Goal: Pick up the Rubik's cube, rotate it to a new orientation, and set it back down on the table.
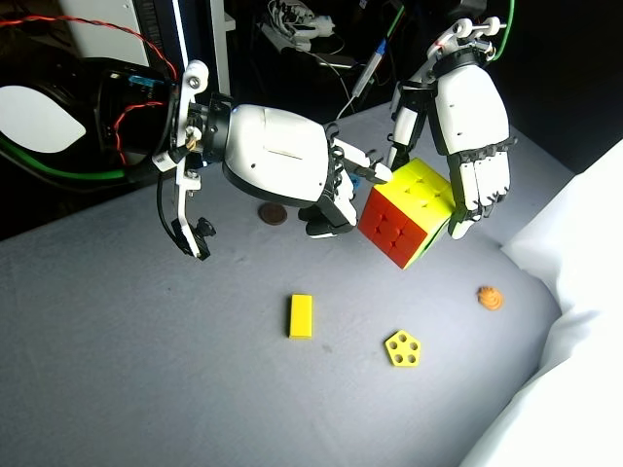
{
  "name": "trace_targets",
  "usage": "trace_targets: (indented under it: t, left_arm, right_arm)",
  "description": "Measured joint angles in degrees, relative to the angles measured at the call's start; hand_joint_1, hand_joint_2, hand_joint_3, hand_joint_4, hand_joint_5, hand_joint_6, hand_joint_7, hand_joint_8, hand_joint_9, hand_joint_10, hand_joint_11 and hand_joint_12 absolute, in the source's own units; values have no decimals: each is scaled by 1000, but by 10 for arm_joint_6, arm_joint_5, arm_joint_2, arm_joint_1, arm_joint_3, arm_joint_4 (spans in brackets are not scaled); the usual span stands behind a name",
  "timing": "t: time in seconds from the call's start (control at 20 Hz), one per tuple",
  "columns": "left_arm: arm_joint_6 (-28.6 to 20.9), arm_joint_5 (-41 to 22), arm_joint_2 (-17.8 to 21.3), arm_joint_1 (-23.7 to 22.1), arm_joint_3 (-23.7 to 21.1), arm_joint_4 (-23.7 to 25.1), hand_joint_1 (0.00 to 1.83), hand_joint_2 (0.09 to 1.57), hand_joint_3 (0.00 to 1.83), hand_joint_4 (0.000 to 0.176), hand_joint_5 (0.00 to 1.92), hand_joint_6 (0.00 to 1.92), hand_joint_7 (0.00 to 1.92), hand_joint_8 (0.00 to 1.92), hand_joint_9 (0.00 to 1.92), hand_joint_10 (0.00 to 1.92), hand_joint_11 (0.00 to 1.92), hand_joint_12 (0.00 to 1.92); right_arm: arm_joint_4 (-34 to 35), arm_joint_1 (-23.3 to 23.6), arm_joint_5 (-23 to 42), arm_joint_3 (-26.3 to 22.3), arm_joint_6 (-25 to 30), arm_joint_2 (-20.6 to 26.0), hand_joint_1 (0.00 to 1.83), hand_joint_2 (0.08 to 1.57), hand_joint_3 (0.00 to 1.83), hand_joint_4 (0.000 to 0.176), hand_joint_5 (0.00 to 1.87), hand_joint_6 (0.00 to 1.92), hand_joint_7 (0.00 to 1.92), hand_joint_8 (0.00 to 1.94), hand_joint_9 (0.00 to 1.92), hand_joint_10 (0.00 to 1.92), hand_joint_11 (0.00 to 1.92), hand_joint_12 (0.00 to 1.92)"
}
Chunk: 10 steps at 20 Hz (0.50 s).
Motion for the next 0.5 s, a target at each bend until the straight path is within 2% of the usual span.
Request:
trace_targets:
  t: [0.1, 0.15, 0.25, 0.5]
  left_arm:
    - [0, -2, 0, 0, 0, 0, 1018, 1406, 2, 26, 495, 1712, 472, 1798, 230, 1793, 163, 1921]
    - [0, -2, 0, 0, 0, 0, 988, 1431, 8, 30, 449, 1781, 443, 1832, 204, 1810, 147, 1921]
    - [0, -2, 0, 0, 0, 0, 1019, 1409, 0, 26, 470, 1733, 498, 1774, 232, 1777, 144, 1921]
    - [6, -5, 0, 0, 0, -1, 993, 1430, 1, 30, 449, 1783, 452, 1819, 193, 1819, 156, 1921]
  right_arm:
    - [2, 0, -5, 0, 0, 0, 153, 1202, 0, 0, 151, 5, 723, 1941, 836, 1921, 669, 1921]
    - [2, 0, -6, 0, 0, -1, 159, 1201, 0, 0, 151, 5, 722, 1941, 838, 1921, 675, 1921]
    - [2, 0, -9, 0, 0, -2, 118, 1211, 2, 0, 148, 3, 712, 1941, 826, 1921, 659, 1921]
    - [5, 0, -27, 0, 0, -8, 125, 1209, 0, 0, 145, 9, 725, 1925, 823, 1921, 651, 1921]
